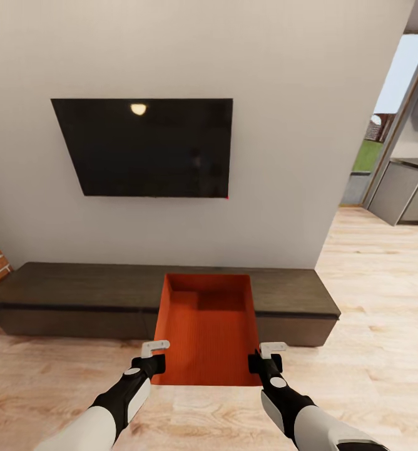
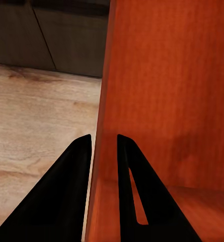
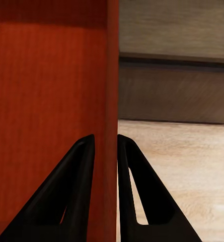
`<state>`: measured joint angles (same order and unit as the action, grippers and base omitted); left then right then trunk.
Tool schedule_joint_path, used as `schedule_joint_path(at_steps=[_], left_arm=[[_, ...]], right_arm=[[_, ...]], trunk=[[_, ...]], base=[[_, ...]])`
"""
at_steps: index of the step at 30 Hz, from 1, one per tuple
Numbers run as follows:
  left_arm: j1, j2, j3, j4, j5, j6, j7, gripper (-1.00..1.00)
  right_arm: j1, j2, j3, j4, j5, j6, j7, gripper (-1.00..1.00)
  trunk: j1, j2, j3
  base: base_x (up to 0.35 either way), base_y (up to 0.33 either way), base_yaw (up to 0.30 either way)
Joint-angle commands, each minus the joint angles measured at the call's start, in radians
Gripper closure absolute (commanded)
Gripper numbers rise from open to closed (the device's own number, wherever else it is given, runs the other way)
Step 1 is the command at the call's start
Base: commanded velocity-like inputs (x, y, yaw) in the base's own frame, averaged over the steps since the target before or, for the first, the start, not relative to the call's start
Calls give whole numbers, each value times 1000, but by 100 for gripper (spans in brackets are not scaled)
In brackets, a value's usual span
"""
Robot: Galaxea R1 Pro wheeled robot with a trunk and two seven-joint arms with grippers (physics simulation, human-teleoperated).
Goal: Move the two storage containers from the living room to the garage. In the garage, place one container on the floor and stack the other container on top of it (either order is fine).
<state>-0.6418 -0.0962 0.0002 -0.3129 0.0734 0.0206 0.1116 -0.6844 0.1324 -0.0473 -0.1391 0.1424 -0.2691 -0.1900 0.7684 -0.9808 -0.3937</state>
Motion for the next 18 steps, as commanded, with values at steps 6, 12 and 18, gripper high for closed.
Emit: schedule_joint_path(at_steps=[6, 12, 18], left_arm=[[1, 0, 1, 4, -1, 2, 19, 100], [1, 0, 1, 4, -1, 2, 19, 100], [1, 1, 1, 7, -1, 2, 19, 100]], right_arm=[[-1, 9, -29, -56, 23, -24, 12, 100], [-1, 9, -29, -56, 23, -24, 12, 100], [-1, 9, -29, -56, 23, -24, 12, 100]], trunk=[[0, -1, 9], [0, -1, 18], [0, -1, 28]], base=[[0, 0, 0], [0, 0, 0], [0, 0, 0]])
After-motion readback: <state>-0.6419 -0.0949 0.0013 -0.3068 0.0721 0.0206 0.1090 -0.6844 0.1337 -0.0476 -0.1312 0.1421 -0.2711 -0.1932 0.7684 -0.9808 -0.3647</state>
